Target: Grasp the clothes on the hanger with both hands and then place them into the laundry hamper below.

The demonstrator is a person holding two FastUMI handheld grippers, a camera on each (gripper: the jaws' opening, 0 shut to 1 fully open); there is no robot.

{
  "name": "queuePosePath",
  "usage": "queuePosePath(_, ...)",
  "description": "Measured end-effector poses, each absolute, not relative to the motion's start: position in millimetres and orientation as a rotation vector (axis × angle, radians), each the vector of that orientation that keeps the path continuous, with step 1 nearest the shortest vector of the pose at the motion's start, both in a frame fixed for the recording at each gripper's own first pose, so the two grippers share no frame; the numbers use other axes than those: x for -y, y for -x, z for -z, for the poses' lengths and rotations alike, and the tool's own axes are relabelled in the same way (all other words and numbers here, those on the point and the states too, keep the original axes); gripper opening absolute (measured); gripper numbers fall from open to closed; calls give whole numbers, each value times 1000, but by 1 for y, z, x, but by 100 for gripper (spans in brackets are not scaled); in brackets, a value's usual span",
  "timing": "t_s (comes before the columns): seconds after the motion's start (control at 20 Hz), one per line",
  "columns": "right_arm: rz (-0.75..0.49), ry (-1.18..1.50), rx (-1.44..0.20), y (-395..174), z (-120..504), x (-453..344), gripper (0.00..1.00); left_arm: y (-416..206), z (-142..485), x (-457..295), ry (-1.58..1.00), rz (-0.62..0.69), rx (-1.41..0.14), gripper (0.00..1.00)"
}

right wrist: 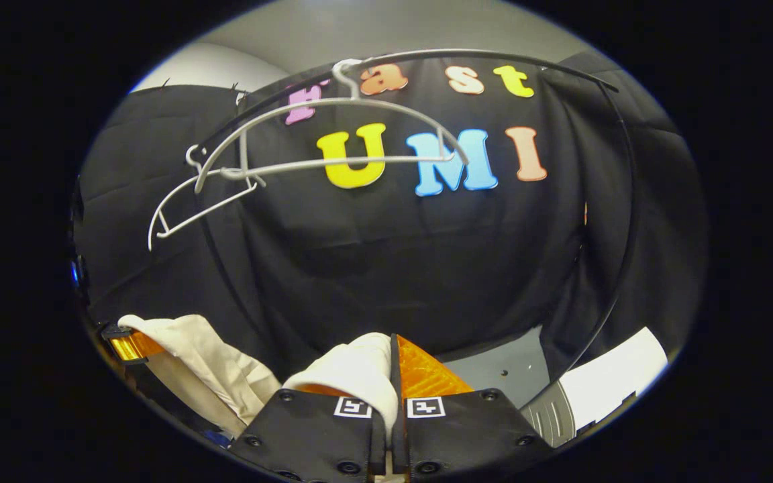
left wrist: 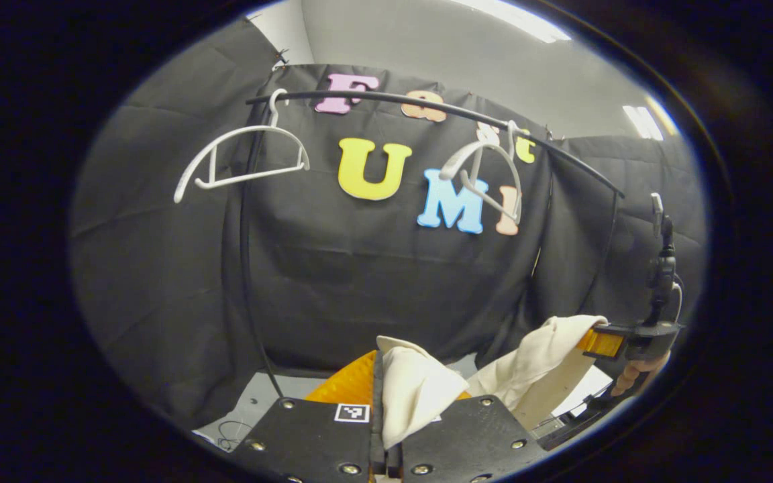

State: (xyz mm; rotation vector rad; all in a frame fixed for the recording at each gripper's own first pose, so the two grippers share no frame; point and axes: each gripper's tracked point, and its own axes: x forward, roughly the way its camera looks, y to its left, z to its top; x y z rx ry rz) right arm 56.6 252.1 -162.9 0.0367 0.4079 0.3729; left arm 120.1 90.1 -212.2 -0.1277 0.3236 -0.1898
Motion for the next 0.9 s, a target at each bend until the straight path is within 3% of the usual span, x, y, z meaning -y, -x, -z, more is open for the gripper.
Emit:
queuePosePath(0.45, -423, 63, -641, -24, 283, -277, 8, -117, 320, -79, 143, 244, -464, 3)
queuePosePath(0.9, -340, 43, -906, -10, 404, -274, 8, -108, 468, -71, 77, 229, -683, 4)
